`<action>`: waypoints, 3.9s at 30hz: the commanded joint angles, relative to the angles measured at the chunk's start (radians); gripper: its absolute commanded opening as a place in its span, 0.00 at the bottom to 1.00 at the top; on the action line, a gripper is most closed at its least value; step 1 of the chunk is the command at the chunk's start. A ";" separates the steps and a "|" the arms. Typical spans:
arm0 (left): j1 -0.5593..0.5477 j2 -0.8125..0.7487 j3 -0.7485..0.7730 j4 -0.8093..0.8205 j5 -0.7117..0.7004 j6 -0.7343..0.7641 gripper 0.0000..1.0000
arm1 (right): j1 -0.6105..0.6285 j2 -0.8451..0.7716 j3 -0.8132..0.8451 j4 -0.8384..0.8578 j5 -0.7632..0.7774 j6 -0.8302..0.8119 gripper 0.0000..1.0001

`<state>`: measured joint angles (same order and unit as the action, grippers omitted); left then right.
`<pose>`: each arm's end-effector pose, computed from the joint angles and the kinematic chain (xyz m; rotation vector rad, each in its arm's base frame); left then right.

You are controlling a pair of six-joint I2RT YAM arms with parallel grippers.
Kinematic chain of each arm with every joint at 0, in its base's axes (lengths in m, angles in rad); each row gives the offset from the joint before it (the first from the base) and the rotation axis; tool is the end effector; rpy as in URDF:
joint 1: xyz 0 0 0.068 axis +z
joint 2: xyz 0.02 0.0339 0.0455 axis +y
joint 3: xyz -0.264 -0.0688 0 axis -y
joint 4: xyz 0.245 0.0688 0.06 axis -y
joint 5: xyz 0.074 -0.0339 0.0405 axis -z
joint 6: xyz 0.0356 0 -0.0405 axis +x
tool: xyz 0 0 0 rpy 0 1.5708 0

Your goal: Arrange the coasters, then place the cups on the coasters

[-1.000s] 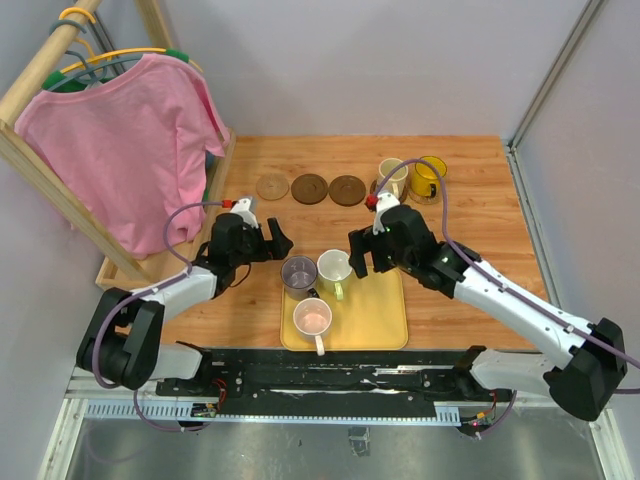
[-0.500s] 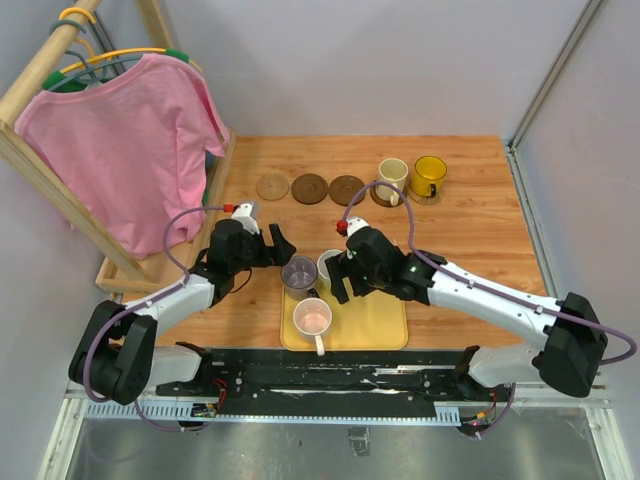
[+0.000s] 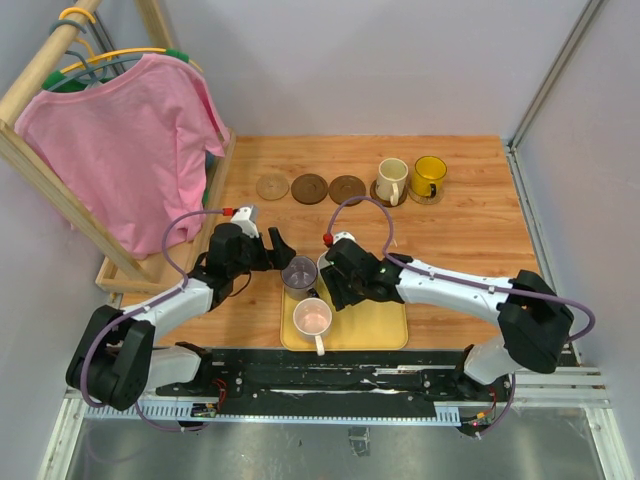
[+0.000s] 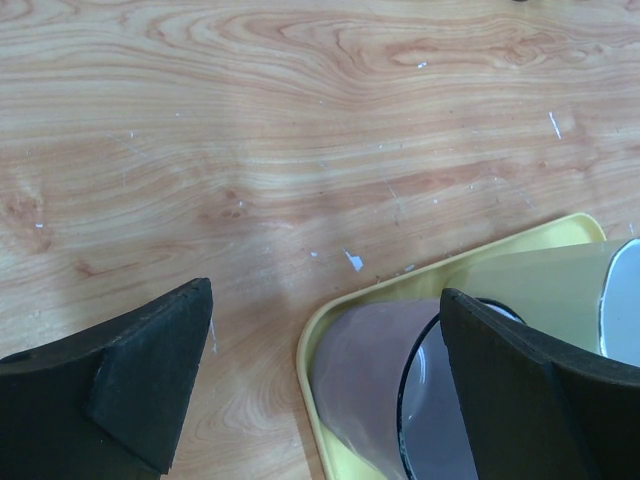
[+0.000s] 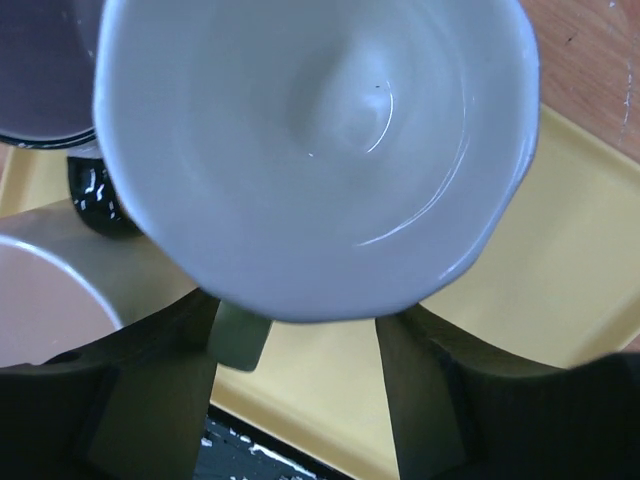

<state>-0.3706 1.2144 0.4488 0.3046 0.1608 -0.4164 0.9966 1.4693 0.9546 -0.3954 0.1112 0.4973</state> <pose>0.2252 -0.0936 0.1858 0.0564 2.0883 -0.6512 0.1680 0.2524 0.2214 -0.5808 2.4741 0.4882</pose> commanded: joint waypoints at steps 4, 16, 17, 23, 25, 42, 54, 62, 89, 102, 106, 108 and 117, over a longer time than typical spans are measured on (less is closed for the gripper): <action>-0.007 -0.029 -0.025 0.013 0.008 0.000 1.00 | 0.039 0.049 0.025 0.035 0.084 0.053 0.56; -0.007 -0.028 -0.033 0.017 0.007 0.000 1.00 | 0.050 0.066 0.039 0.060 0.123 0.095 0.36; -0.008 -0.029 -0.033 0.016 0.006 0.001 1.00 | 0.050 0.070 0.041 0.060 0.123 0.097 0.29; -0.007 -0.030 -0.037 0.016 0.002 -0.001 1.00 | 0.054 0.088 0.044 0.057 0.119 0.095 0.01; -0.007 -0.029 -0.038 0.018 0.002 -0.002 1.00 | 0.058 0.082 0.044 0.057 0.130 0.089 0.01; -0.007 -0.040 -0.002 -0.001 -0.009 0.007 1.00 | 0.074 -0.006 0.197 0.029 0.484 0.009 0.01; -0.007 -0.012 0.014 -0.008 -0.043 0.019 1.00 | -0.114 0.214 0.481 0.083 0.556 -0.022 0.01; -0.007 0.017 0.029 -0.018 -0.027 0.029 1.00 | -0.230 0.464 0.742 0.047 0.513 -0.024 0.01; -0.007 0.095 0.064 -0.025 -0.006 0.031 1.00 | -0.419 0.783 1.106 -0.168 0.270 0.037 0.01; -0.008 0.111 0.060 -0.014 -0.003 0.028 1.00 | -0.420 0.818 1.127 -0.174 0.247 0.047 0.01; -0.007 0.110 0.057 -0.010 -0.002 0.027 1.00 | -0.421 0.825 1.125 -0.172 0.249 0.047 0.01; -0.007 0.109 0.056 -0.011 -0.001 0.027 1.00 | -0.423 0.828 1.126 -0.171 0.245 0.048 0.01; -0.008 0.113 0.053 -0.005 0.001 0.023 1.00 | -0.428 0.820 1.102 -0.152 0.225 0.050 0.29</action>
<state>-0.3710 1.3174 0.4938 0.2829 0.1444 -0.4007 0.5793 2.3024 2.0335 -0.5957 0.3378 0.5285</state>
